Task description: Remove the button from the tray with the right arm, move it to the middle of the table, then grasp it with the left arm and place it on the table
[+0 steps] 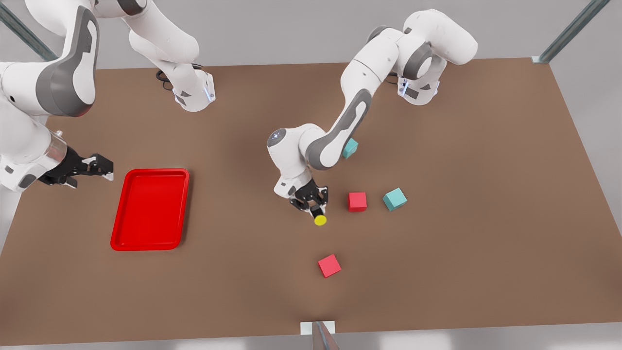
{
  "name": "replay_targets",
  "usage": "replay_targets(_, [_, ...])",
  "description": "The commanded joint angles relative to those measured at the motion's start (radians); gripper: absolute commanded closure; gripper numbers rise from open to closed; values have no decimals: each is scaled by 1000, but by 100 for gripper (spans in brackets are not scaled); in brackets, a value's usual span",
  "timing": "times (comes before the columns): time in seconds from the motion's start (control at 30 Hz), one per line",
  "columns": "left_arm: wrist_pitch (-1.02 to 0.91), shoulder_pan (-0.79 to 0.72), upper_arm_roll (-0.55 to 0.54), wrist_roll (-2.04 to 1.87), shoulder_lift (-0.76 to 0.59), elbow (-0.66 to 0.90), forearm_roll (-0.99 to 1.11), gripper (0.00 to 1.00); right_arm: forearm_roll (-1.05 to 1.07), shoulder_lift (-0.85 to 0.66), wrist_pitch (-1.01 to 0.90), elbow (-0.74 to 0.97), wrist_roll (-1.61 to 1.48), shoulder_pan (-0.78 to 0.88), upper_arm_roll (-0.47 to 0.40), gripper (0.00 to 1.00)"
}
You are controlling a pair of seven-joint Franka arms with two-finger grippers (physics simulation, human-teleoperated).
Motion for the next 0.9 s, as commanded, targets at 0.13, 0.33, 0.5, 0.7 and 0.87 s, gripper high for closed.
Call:
replay_targets(0.13, [-224, -99, 48, -1148, 58, 0, 214, 71, -27, -86, 28, -126, -15, 1, 6, 0])
replay_targets(0.33, [-295, -146, 75, -1272, 164, -2, 291, 71, -23, -80, 0, -124, -18, -15, 8, 0])
replay_targets(0.5, [-280, -152, 68, -1378, 201, 0, 314, 71, -20, -70, 2, -120, -18, -18, 3, 0])
replay_targets(0.7, [-257, -178, 64, -1324, 247, -10, 345, 71, -18, -69, 0, -120, -18, -16, 3, 0])
replay_targets(0.87, [-257, -191, 64, -1327, 290, -19, 366, 71, -18, -64, -1, -120, -18, -13, 5, 0])
